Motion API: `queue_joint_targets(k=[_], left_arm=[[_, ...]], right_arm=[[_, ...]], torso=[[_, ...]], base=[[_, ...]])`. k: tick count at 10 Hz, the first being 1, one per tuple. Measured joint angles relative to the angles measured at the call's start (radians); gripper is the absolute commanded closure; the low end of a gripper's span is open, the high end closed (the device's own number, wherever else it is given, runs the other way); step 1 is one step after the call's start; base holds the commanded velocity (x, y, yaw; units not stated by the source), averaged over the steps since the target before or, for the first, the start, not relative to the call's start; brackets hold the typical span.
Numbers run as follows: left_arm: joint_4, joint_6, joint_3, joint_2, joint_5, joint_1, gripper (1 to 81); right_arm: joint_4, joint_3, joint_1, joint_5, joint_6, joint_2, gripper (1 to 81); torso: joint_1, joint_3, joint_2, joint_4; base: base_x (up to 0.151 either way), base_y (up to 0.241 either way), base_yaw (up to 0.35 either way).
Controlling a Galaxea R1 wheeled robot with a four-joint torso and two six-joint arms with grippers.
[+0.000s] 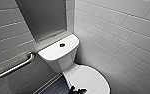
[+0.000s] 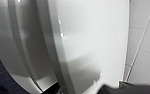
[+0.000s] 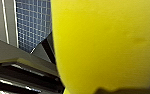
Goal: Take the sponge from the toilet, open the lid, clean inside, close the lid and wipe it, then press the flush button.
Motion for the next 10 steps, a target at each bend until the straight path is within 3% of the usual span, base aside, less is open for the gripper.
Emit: queue_joint_targets(k=[4,7,10], left_arm=[[0.0,-0.058,0.158,-0.097,-0.058,-0.012,1.0],[0.0,-0.109,0.241,-0.158,-0.095,-0.012,1.0],[0.0,-0.159,0.298,-0.19,-0.127,-0.014,1.0]], right_arm=[[0.0,0.0,-0.005,0.03,0.0,0.001,81.1],[0.0,0.0,-0.004,0.031,0.0,0.005,81.1],[0.0,0.0,-0.007,0.028,0.0,0.005,81.1]], torso=[[0.0,0.0,0.0,0.0],[0.0,0.04,0.0,0.0],[0.0,0.047,0.0,0.0]], base=[[0.0,0.0,0.0],[0.0,0.0,0.0],[0.0,0.0,0.0]])
